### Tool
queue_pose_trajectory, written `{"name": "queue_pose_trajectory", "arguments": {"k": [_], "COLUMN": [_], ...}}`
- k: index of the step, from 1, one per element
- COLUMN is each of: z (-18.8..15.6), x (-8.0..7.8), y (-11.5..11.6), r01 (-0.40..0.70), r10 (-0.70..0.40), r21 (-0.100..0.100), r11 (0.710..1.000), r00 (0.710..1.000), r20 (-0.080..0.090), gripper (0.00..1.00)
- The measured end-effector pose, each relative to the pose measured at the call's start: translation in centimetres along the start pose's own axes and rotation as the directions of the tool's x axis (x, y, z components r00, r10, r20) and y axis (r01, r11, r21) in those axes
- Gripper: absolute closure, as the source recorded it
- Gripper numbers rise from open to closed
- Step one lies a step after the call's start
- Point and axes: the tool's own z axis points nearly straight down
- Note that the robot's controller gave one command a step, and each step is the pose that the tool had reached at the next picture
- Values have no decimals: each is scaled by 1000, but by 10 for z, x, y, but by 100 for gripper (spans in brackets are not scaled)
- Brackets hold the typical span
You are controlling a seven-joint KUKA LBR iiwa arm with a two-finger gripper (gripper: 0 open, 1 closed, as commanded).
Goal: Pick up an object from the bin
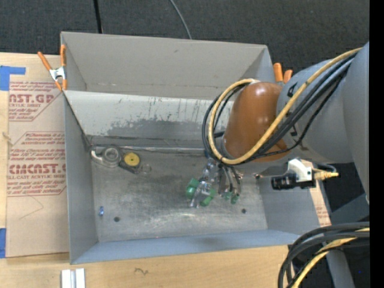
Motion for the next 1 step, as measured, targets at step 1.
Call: {"name": "queue_pose_trajectory", "arguments": {"k": [1], "z": [0], "x": [0], "y": [0], "r01": [1], "r10": [-1], "r21": [3], "r11": [1000], "r00": [1000], "r20": [-6], "gripper": [100]}}
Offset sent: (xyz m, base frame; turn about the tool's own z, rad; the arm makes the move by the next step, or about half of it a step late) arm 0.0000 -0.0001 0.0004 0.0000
